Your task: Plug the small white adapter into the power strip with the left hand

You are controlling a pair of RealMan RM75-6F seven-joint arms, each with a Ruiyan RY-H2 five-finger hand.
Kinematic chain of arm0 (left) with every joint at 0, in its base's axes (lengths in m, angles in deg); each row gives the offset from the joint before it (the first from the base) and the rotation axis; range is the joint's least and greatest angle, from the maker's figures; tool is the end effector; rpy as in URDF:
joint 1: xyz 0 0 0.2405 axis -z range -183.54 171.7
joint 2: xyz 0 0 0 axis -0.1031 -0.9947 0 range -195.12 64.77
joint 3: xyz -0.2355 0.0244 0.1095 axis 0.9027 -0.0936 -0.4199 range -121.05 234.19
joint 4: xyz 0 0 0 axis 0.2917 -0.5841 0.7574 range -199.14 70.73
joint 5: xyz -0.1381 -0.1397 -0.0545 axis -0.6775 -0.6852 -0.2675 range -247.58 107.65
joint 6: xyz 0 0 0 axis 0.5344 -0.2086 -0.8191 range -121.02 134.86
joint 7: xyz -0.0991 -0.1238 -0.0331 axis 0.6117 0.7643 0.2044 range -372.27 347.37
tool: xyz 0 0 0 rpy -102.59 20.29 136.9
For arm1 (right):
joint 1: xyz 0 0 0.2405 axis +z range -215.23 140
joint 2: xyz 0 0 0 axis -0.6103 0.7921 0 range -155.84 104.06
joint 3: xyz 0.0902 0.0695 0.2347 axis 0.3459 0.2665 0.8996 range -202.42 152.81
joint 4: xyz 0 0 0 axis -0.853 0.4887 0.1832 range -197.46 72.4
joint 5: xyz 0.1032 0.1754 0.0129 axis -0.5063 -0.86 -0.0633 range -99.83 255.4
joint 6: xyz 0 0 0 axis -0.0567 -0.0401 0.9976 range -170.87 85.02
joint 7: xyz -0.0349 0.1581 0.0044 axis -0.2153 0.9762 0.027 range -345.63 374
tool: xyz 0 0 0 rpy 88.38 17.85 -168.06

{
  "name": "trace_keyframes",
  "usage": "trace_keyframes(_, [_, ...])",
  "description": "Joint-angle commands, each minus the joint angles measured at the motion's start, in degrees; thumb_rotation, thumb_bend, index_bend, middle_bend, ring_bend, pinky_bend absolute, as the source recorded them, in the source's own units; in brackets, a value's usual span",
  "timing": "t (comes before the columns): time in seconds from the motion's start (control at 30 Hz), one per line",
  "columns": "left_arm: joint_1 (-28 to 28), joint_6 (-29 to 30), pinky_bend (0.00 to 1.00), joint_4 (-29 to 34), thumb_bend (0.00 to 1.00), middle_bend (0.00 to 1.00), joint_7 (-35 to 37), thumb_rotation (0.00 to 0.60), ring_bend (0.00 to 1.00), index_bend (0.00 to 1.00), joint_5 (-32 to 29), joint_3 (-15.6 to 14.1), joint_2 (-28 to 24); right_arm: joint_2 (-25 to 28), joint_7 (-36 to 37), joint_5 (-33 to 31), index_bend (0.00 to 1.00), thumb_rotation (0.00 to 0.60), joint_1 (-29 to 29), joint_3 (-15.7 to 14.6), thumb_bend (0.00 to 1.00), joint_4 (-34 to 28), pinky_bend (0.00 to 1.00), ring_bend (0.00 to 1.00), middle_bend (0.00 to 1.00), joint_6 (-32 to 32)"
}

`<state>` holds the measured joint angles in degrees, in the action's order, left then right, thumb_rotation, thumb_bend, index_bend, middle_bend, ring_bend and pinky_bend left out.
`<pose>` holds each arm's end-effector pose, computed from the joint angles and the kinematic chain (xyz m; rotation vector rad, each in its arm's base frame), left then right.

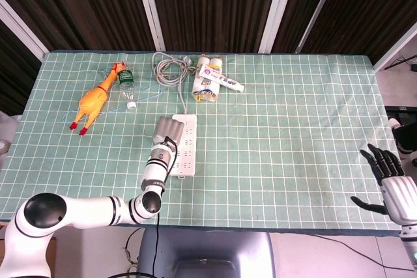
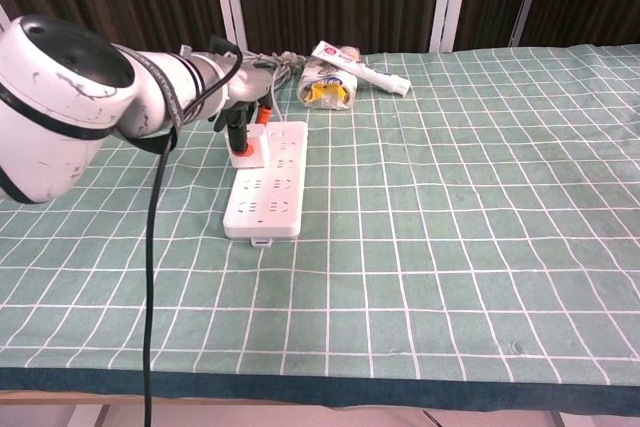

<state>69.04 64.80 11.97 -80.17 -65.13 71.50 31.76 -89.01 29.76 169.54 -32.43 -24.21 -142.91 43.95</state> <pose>-0.0391 0.4356 -0.0512 -1.8563 -0.7393 -0.3634 -0.3383 -0.1951 0.1860 1.4566 -0.9103 0.9807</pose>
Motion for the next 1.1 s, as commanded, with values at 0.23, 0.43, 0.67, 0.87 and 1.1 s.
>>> trace_keyframes(0.23, [0.7, -1.2, 0.42, -2.8, 0.38, 0.83, -0.6, 0.600, 0.63, 0.79, -1.1, -0.1, 1.6, -0.2, 0.3, -0.2, 0.00, 0.600, -0.4, 0.0, 0.00, 0.5, 0.04, 0.00, 0.06, 0.2])
trace_keyframes(0.43, [0.5, -1.7, 0.42, -3.5, 0.38, 0.85, 0.0, 0.600, 0.65, 0.81, -0.5, -0.3, 1.8, -0.4, 0.6, -0.2, 0.00, 0.600, -0.5, 0.0, 0.00, 1.0, 0.04, 0.00, 0.06, 0.2])
trace_keyframes(0.67, [0.6, -1.4, 0.42, -4.2, 0.38, 0.88, 0.3, 0.600, 0.67, 0.84, 0.6, -0.6, 2.9, -0.3, 0.5, -0.2, 0.00, 0.600, -0.6, 0.1, 0.00, 0.9, 0.04, 0.00, 0.06, 0.5])
trace_keyframes(0.87, [1.6, 0.0, 0.41, -5.2, 0.38, 0.90, -1.7, 0.600, 0.69, 0.86, 0.3, -0.6, 4.1, -0.3, 0.5, -0.4, 0.00, 0.600, -0.6, 0.2, 0.00, 0.8, 0.04, 0.00, 0.06, 0.2])
trace_keyframes(1.1, [2.0, 0.2, 0.37, -4.8, 0.36, 0.69, -3.2, 0.600, 0.54, 0.58, -1.7, 0.4, 4.5, -0.4, 0.9, -0.5, 0.00, 0.600, -0.6, 0.2, 0.00, 1.2, 0.04, 0.00, 0.06, 0.0])
